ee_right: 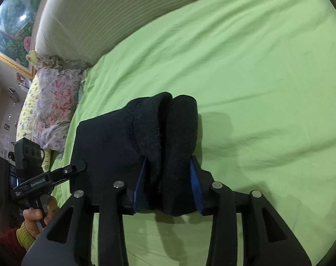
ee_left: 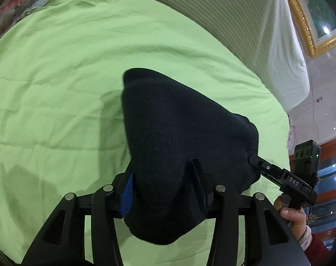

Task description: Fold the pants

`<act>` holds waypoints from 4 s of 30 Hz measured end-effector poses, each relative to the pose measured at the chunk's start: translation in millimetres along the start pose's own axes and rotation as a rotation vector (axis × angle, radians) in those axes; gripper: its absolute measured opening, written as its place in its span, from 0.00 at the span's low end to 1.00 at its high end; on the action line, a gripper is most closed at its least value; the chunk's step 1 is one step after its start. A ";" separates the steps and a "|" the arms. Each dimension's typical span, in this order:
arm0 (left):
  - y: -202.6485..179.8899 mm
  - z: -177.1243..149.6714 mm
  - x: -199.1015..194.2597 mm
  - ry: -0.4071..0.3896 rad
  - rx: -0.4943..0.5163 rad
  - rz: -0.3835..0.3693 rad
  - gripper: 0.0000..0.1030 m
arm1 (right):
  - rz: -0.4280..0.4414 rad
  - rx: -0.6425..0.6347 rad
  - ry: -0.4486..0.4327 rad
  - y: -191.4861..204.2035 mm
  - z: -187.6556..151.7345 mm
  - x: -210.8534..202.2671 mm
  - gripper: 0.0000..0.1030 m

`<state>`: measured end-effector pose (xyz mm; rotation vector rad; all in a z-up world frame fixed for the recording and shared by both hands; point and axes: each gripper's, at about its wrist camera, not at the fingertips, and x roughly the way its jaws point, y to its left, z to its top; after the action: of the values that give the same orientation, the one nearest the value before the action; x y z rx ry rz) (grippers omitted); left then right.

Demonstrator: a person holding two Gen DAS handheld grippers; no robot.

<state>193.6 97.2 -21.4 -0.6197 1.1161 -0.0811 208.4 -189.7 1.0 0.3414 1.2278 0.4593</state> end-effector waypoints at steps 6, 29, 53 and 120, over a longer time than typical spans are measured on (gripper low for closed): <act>12.8 -9.4 -4.1 -0.009 -0.041 0.020 0.64 | -0.036 -0.004 -0.015 -9.9 -0.3 1.7 0.51; -20.9 -40.4 -34.2 -0.055 0.016 0.159 0.75 | -0.082 -0.105 -0.082 16.2 -13.8 -25.5 0.60; -63.5 -96.5 -58.3 -0.211 0.121 0.294 0.79 | -0.159 -0.385 -0.210 64.1 -61.2 -45.6 0.80; -72.5 -111.2 -46.5 -0.257 0.266 0.463 0.82 | -0.195 -0.533 -0.245 88.5 -85.9 -12.8 0.84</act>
<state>94.5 6.6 20.7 -0.1189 0.9534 0.2403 109.7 -119.7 28.5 -0.1734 0.8500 0.5381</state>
